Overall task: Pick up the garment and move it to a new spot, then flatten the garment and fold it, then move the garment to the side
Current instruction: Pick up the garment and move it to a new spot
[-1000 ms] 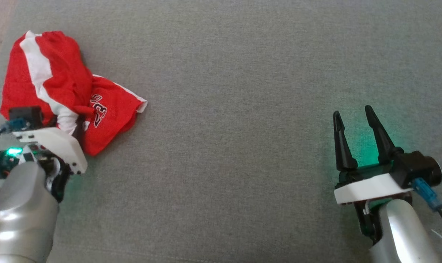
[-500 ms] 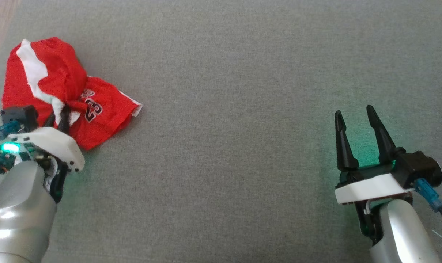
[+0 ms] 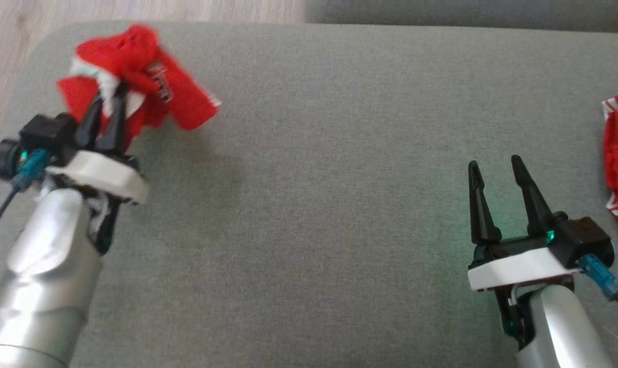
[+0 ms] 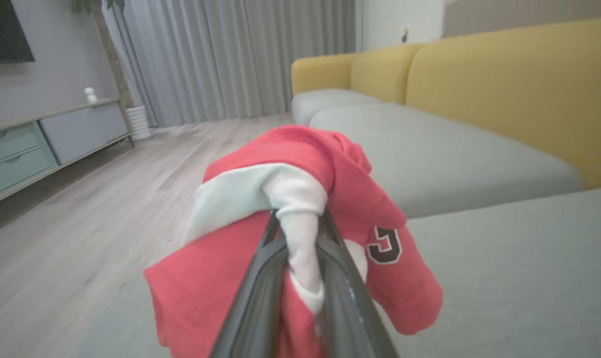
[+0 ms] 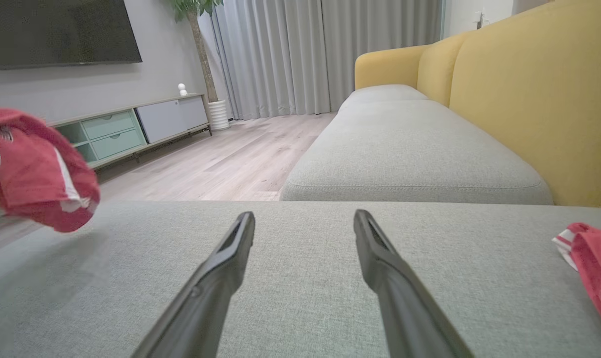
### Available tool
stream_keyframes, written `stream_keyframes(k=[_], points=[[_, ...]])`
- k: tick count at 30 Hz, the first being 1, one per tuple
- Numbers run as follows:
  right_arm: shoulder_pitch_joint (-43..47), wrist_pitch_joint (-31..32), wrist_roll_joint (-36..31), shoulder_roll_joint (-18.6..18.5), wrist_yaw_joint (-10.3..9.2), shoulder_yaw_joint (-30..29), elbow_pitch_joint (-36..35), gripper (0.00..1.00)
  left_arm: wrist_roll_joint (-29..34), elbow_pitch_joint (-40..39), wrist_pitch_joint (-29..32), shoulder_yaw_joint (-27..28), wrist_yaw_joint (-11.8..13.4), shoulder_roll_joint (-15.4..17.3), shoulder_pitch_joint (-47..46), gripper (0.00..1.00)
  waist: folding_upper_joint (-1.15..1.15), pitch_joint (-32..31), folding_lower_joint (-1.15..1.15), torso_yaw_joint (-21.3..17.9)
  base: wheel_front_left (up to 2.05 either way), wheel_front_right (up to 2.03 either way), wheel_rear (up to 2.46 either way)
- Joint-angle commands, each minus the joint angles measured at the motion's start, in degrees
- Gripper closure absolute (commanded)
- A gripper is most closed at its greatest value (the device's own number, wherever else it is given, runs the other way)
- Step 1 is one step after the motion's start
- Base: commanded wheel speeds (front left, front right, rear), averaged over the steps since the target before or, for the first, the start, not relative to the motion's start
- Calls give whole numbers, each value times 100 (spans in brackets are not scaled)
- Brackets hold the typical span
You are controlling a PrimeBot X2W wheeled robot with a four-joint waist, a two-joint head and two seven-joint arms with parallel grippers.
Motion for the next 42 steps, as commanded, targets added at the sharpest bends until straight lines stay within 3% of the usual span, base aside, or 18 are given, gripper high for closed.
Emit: stream_keyframes(k=[1, 7, 14, 20, 28, 30, 35, 42], points=[[15, -61, 55, -20, -5, 157, -151, 0, 29, -396, -68, 203, 51, 127, -123, 100, 0, -78, 1, -62, 0, 0, 0], [36, -61, 140, -20, -5, 193, -156, 0, 47, -1326, -70, 136, 63, -245, 150, 100, 0, -168, 1, -214, 0, 0, 0], [5, -61, 223, -20, -5, 299, -155, 0, 73, -1804, 11, -272, 113, -823, 230, 100, 0, -180, 1, -507, 0, 0, 0], [-118, -61, 320, -20, -5, 441, -178, 0, 165, -1852, 213, -710, 210, -1317, 195, 100, 0, -80, 1, -962, 0, 0, 0], [-267, -61, 503, -20, -5, 575, -308, 0, 387, -1506, 230, -1259, 464, -1598, -52, 100, 0, 136, 1, -1560, 0, 0, 0], [-271, -61, 518, -20, -5, 591, -331, 0, 348, -1309, 231, -1361, 570, -1631, -119, 0, 0, 175, 1, -1697, 0, 0, 0], [-239, -61, 548, -20, -5, 563, -355, 0, 108, -1074, 114, -1649, 654, -1655, -230, 0, 0, 177, 1, -1810, 0, 0, 0], [-111, -61, 485, -20, -5, 488, -312, 0, -184, -889, -38, -1664, 752, -1652, -69, 0, 0, -61, 1, -1469, 0, 0, 0]])
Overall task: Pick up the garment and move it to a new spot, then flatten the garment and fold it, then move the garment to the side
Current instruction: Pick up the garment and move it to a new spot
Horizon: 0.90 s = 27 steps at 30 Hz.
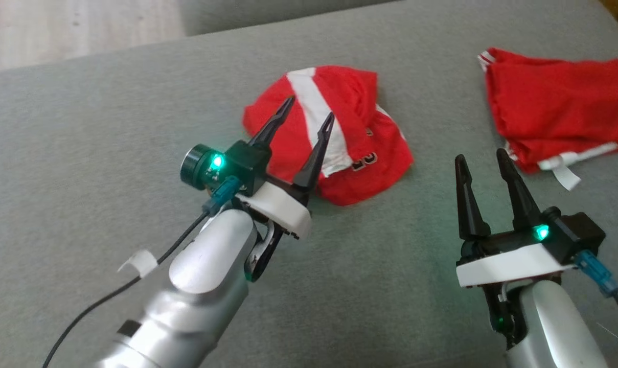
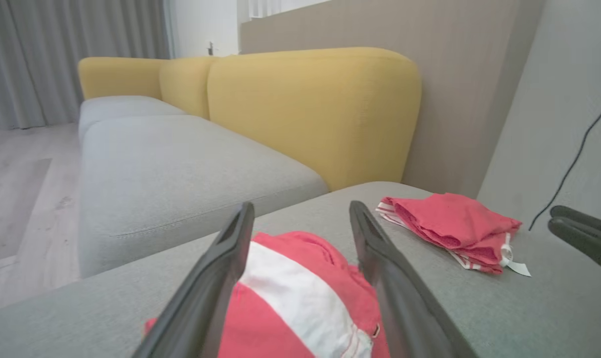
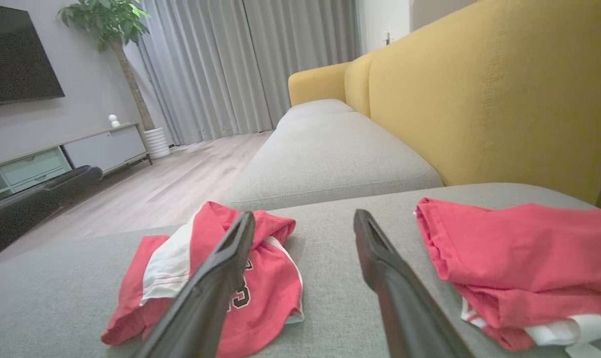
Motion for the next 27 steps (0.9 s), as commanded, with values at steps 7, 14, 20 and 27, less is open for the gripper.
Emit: stream_keyframes(k=[7, 14, 20, 27], points=[[48, -57, -201, -20, -5, -19, -115, 0, 36, -722, -89, 847, 88, 424, 397, 0, 0, -325, 0, 691, 0, 0, 0], [202, -57, -273, -20, -5, -200, -81, 0, 304, -1841, -91, 1696, -64, 711, 1634, 0, 0, -494, 0, 1099, 0, 0, 0], [294, -57, -238, -20, -5, -322, -85, 0, 674, -2435, -91, 2296, -182, 515, 2648, 0, 0, -592, 0, 1236, 0, 0, 0], [344, -57, -270, -20, -5, -272, 7, 0, 941, -2578, -91, 2769, -349, 186, 3167, 0, 0, -661, 0, 1206, 0, 0, 0]])
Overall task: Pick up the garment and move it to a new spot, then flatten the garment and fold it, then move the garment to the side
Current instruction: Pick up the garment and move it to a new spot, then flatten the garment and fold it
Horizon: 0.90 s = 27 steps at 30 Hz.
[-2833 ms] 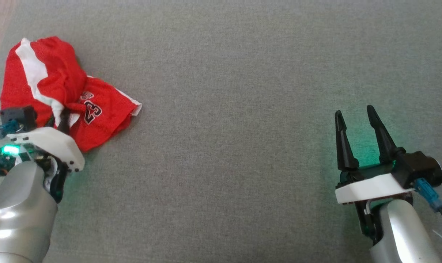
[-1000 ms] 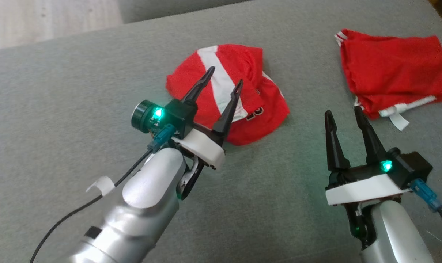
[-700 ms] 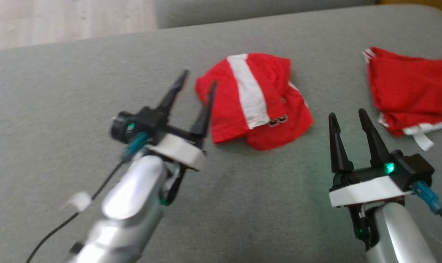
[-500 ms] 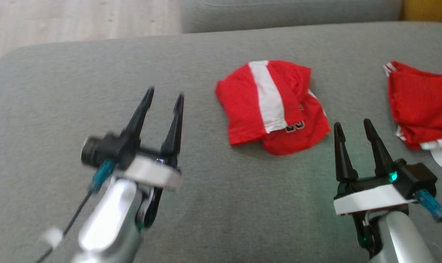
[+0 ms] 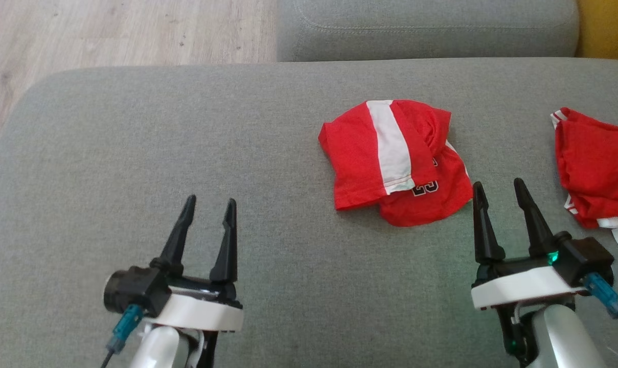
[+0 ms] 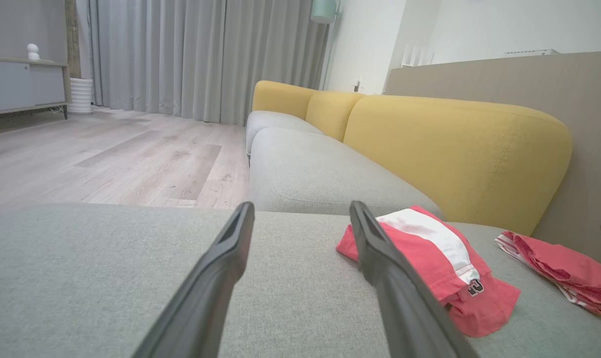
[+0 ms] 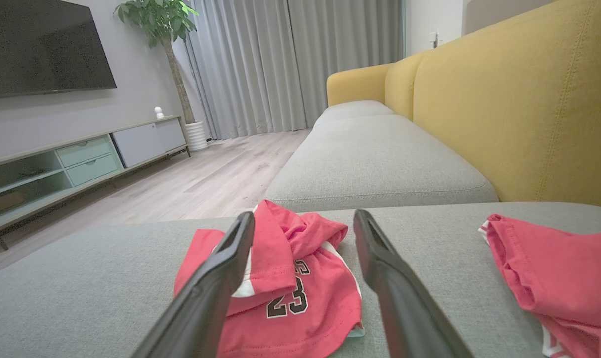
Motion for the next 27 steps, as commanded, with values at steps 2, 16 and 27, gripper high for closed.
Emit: stream_keyframes(k=[2, 16, 27], points=[[-54, -37, -51, -22, -5, 154, -129, 0, 124, -231, -54, 284, -98, -42, -169, 0, 0, -8, 1, -5, 0, 0, 0], [-496, -9, -397, -22, -5, 720, 332, 0, 181, -168, -54, 277, -320, -136, -272, 0, 0, 195, 1, 278, 0, 0, 0], [-1301, 436, -912, -22, -5, 551, 1680, 0, -4, -69, -54, -23, -320, -138, -406, 0, 0, 484, 1, 790, 0, 0, 0]])
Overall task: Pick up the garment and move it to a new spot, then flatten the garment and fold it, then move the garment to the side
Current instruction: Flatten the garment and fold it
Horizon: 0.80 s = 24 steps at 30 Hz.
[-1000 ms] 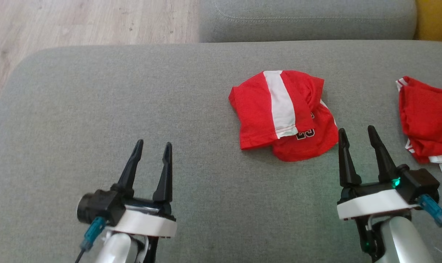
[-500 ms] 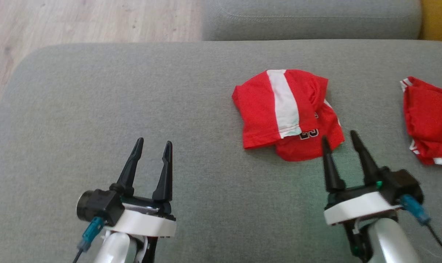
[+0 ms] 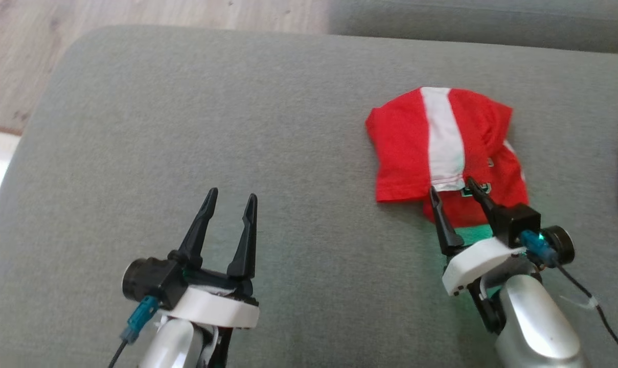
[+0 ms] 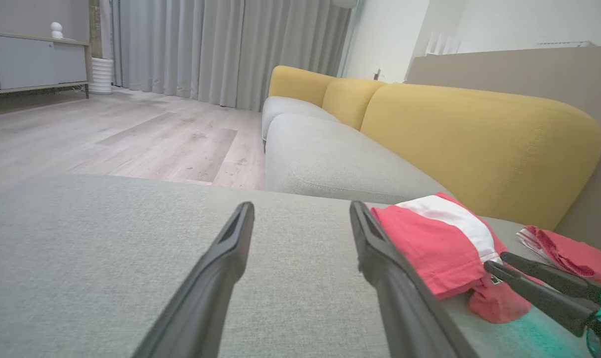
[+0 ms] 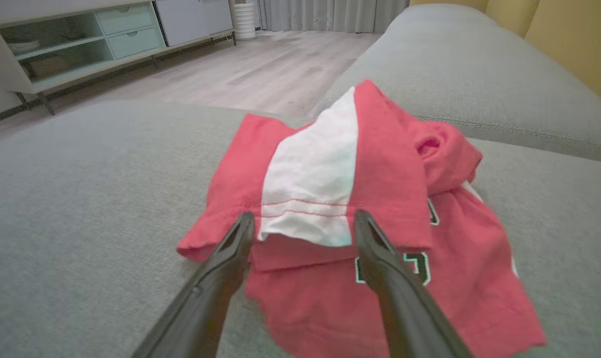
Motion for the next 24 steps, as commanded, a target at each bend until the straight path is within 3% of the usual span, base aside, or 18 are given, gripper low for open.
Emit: stream_keyframes(k=[1, 10, 11, 12, 13, 19, 24], points=[[-277, 29, -64, -18, -5, 60, 17, 0, -35, -142, -54, 115, -27, 4, -248, 0, 0, 93, -1, 142, 0, 0, 0], [-693, -92, -114, -18, -5, -95, 644, 0, -104, -101, -54, 45, 4, 3, -281, 0, 0, 179, -1, 317, 0, 0, 0], [-728, -100, -75, -18, -5, -96, 712, 11, -107, -97, -54, 35, 6, 3, -284, 0, 0, 181, -1, 325, 0, 0, 0], [-767, -129, -58, -18, -5, -81, 759, 95, -110, -89, -54, 26, 9, 3, -288, 0, 0, 178, -1, 330, 0, 0, 0], [-802, -169, -30, -18, -5, -66, 792, 100, -114, -82, -54, 19, 11, 3, -294, 0, 0, 171, -1, 333, 0, 0, 0], [-919, -358, 25, -18, -5, -16, 776, 100, -124, -45, -54, 22, 31, 3, -285, 0, 0, 68, -1, 292, 0, 0, 0], [-1035, -448, -6, -18, -5, 51, 372, 100, -152, -24, -54, 7, 42, 3, -218, 0, 0, -122, -1, 221, 0, 0, 0]])
